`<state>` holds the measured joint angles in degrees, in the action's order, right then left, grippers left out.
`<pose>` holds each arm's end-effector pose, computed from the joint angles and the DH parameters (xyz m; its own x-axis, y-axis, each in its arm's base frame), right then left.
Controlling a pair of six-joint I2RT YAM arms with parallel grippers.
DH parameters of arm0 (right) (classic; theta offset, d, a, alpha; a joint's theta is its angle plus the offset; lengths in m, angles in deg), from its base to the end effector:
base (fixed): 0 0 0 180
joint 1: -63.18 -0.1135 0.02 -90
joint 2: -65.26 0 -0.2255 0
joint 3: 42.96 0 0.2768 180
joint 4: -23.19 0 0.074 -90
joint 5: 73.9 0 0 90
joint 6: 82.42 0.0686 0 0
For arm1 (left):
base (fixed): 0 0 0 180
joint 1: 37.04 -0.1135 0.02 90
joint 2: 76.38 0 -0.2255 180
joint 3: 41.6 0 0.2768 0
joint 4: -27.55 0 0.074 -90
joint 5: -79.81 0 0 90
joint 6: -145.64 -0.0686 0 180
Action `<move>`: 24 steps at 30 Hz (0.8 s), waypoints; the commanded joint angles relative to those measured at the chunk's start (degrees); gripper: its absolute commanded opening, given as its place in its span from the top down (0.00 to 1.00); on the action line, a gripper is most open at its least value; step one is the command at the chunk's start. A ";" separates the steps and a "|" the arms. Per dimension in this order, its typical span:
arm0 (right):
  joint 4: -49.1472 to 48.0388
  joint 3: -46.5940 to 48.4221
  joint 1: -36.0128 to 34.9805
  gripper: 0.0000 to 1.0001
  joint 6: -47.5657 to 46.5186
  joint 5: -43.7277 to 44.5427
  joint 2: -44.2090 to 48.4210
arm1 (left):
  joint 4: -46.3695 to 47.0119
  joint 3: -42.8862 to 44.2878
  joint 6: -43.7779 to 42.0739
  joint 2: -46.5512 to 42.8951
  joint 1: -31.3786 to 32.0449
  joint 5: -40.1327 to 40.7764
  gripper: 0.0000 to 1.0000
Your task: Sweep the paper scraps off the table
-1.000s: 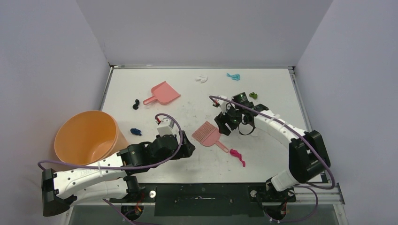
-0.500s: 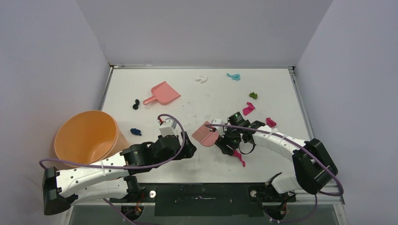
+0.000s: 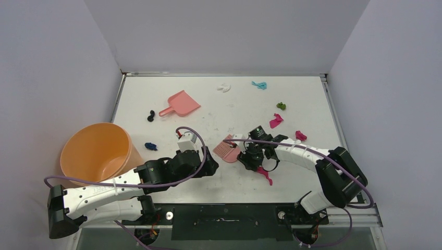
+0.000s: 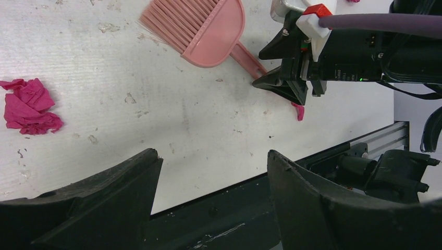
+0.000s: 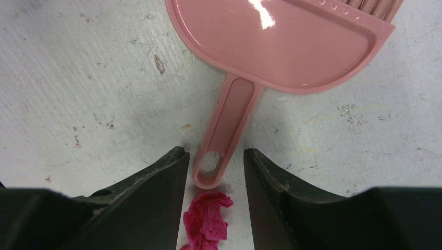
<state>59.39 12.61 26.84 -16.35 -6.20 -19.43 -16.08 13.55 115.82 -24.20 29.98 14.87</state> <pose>0.2249 0.1978 0.0784 -0.3949 -0.7564 -0.5215 -0.9147 0.3770 0.1458 0.1288 -0.2293 0.2173 -0.7412 -0.2652 -0.6167 0.1316 0.8434 -0.5209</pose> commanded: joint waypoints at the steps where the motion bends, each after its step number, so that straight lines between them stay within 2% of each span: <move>1: -2.74 0.11 -0.75 0.58 0.55 1.87 -1.20 | 2.09 0.14 -0.42 -0.59 0.26 -0.14 0.27; 8: -4.09 -0.07 -1.01 0.70 1.66 4.07 -2.63 | 1.49 0.11 -2.79 -1.03 0.23 1.70 0.27; 13: -2.75 1.42 -0.95 0.93 1.38 3.46 -2.34 | -1.94 2.09 -7.20 -1.62 0.22 3.81 0.27; 20: 7.58 11.01 1.27 0.95 1.30 -1.54 -1.82 | -2.73 4.37 -17.87 0.07 0.73 2.62 0.27; 24: 12.34 15.30 4.37 0.95 1.77 -9.06 -2.90 | -2.37 7.38 -27.38 3.35 2.85 1.52 0.25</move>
<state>66.89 22.88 28.42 -14.47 -7.32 -21.70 -19.06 15.93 99.78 -23.24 30.79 16.84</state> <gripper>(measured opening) 0.222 0.737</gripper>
